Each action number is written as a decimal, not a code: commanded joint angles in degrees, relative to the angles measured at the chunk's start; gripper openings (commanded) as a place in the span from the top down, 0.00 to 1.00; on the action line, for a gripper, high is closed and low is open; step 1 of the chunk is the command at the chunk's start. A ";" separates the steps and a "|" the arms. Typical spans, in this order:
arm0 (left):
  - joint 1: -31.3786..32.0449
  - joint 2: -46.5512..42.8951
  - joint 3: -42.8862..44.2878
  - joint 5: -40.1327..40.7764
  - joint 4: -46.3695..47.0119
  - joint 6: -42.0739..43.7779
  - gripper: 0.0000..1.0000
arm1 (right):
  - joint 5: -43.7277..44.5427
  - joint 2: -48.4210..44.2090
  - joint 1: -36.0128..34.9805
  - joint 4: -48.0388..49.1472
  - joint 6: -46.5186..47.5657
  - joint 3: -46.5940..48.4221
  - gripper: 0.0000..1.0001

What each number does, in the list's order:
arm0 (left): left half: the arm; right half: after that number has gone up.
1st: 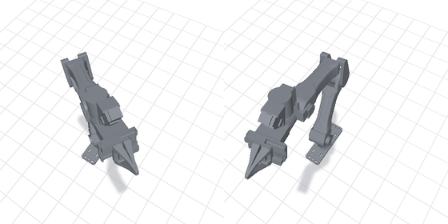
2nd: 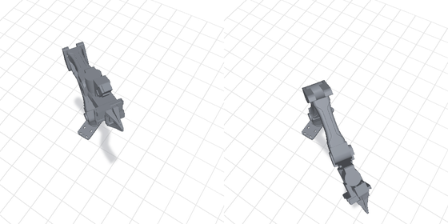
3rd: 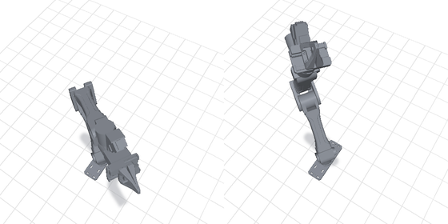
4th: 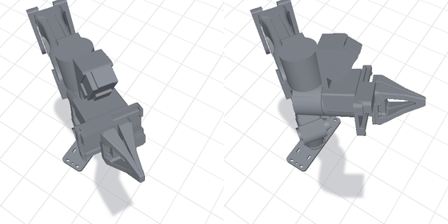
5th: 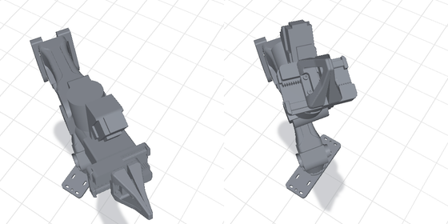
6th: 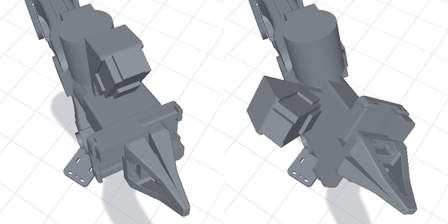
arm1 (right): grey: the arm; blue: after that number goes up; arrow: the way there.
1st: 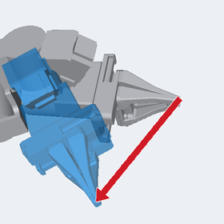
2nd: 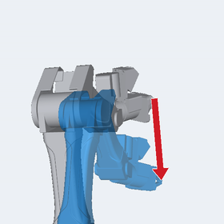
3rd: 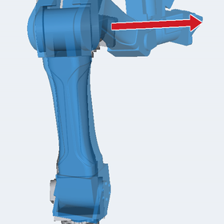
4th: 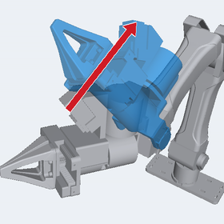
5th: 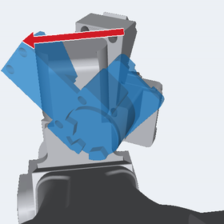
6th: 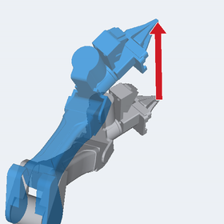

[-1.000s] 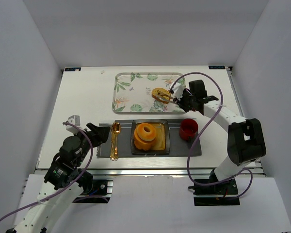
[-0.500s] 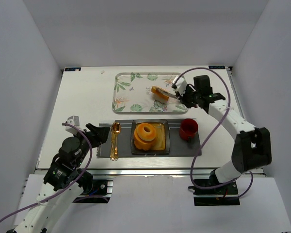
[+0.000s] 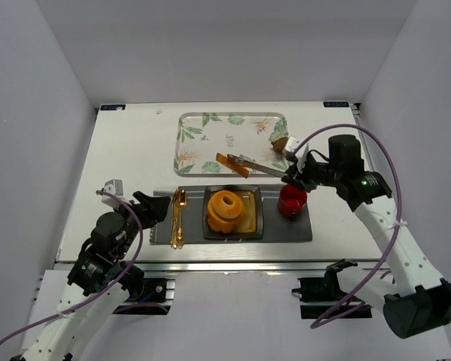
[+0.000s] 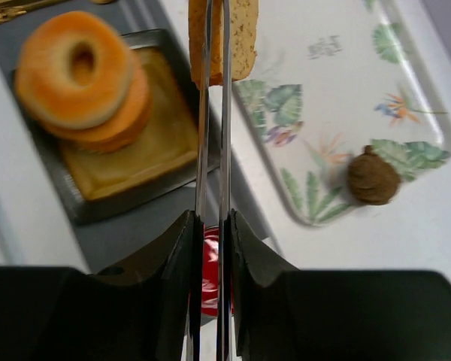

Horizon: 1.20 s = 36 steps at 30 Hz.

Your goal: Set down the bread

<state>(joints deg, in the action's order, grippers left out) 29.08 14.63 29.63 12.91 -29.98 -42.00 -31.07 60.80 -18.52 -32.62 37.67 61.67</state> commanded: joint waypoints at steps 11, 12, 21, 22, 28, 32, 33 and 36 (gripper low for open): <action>0.01 1.54 0.70 -0.60 1.41 0.87 0.24 | -5.76 -10.17 -4.85 -8.77 1.17 -3.49 0.94; 0.01 1.36 0.70 -0.51 1.15 0.78 0.24 | -5.76 -10.43 -5.12 -9.21 1.44 -3.31 0.94; 0.01 0.66 0.61 -0.34 1.06 0.51 0.24 | -4.88 -13.07 -6.70 -11.76 6.18 -5.85 0.92; 0.01 0.75 0.61 -0.51 1.06 0.51 0.24 | -4.53 -13.59 -7.31 -12.02 6.80 -6.03 0.91; 0.01 1.19 0.34 -0.78 1.76 0.51 0.24 | -4.26 -13.95 -8.63 -12.73 7.59 -7.88 0.88; 0.01 1.45 0.52 -0.69 1.76 0.60 0.24 | -3.39 -13.25 -9.25 -12.73 7.59 -8.58 0.83; 0.01 1.45 0.52 -0.69 1.68 0.60 0.24 | -3.30 -12.99 -9.25 -12.64 7.68 -8.67 0.79; 0.01 1.36 0.52 -0.60 1.59 0.60 0.24 | -2.77 -12.63 -9.25 -12.29 7.68 -8.94 0.70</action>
<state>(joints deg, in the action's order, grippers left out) 29.08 15.59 29.63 12.82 -28.69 -41.80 -34.17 48.07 -27.42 -45.28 44.49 53.28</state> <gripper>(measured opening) 0.760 0.302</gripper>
